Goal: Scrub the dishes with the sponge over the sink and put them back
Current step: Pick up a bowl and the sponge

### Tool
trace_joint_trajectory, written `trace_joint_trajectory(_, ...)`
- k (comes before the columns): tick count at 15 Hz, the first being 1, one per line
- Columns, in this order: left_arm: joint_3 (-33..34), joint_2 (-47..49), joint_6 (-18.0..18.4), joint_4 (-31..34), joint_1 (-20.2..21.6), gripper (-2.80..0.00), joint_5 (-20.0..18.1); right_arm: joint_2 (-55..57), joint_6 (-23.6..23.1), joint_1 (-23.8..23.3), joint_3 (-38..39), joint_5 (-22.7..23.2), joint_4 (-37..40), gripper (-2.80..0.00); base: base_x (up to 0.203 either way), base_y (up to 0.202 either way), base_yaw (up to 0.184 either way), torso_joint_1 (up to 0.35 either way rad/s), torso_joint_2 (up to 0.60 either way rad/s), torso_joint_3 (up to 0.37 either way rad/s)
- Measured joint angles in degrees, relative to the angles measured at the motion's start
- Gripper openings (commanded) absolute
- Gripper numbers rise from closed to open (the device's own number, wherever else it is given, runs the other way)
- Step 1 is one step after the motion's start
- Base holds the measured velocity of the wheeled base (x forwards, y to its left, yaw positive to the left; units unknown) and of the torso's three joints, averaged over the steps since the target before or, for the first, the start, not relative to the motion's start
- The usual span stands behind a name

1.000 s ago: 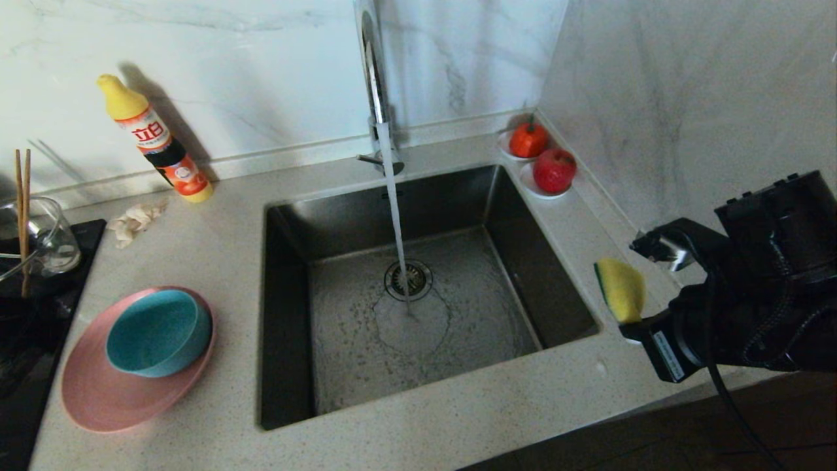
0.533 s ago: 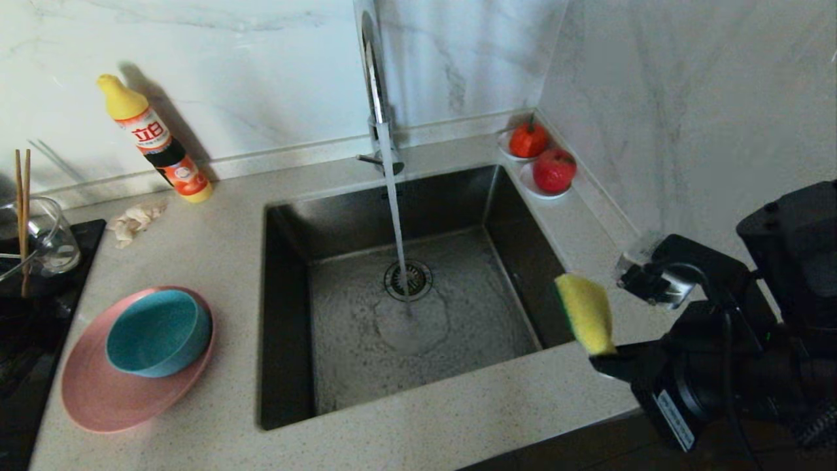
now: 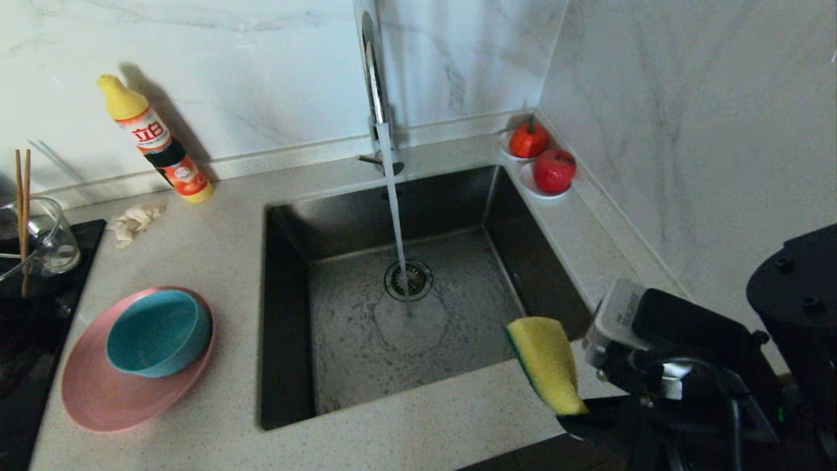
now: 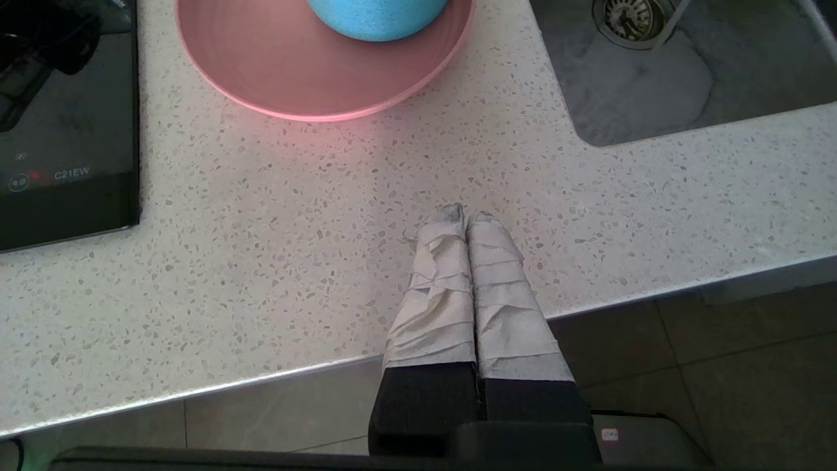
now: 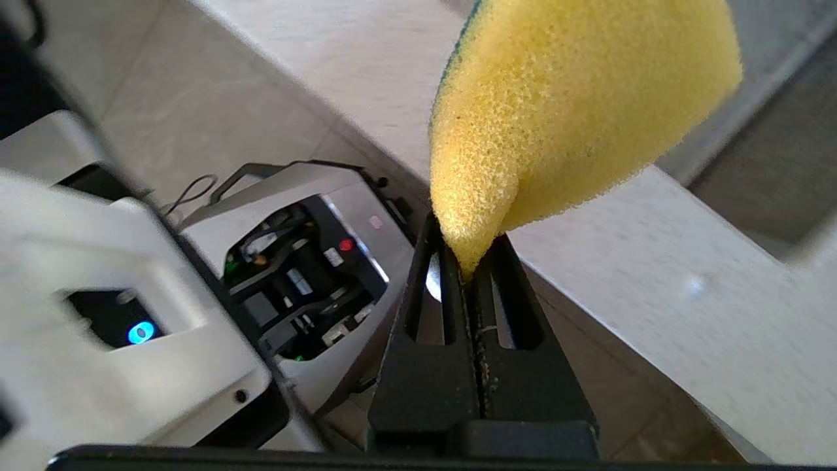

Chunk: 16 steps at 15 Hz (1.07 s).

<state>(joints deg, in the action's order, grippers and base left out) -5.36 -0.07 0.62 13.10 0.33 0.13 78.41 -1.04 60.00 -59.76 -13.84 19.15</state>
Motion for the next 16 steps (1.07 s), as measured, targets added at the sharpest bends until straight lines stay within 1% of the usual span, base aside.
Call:
trace_joint_trajectory(3,0.11,0.0,-0.01,-0.03,-0.02,-2.8,0.0,0.47,0.25,2.24,0.01,0.15,-0.17,-2.8,0.0,0.0,0.0,0.0,0.0,0.0)
trace_joint_trajectory(8,0.0,0.0,0.0,-0.01,-0.01,-2.8,-0.03,1.25,0.67,2.7,0.0,0.92,-0.24,-2.8,0.0,0.0,0.0,0.0,0.0,0.0)
trace_joint_trajectory(12,0.0,0.0,0.12,0.01,0.0,-2.8,0.02,3.25,3.92,3.83,-0.33,1.63,-0.48,-2.8,0.0,0.0,0.0,0.0,0.0,0.0)
trace_joint_trajectory(16,0.0,0.0,-0.3,0.01,-0.02,-2.8,0.2,4.34,4.6,4.35,-1.04,1.63,-0.41,-2.8,0.0,0.0,0.0,0.0,0.0,0.0)
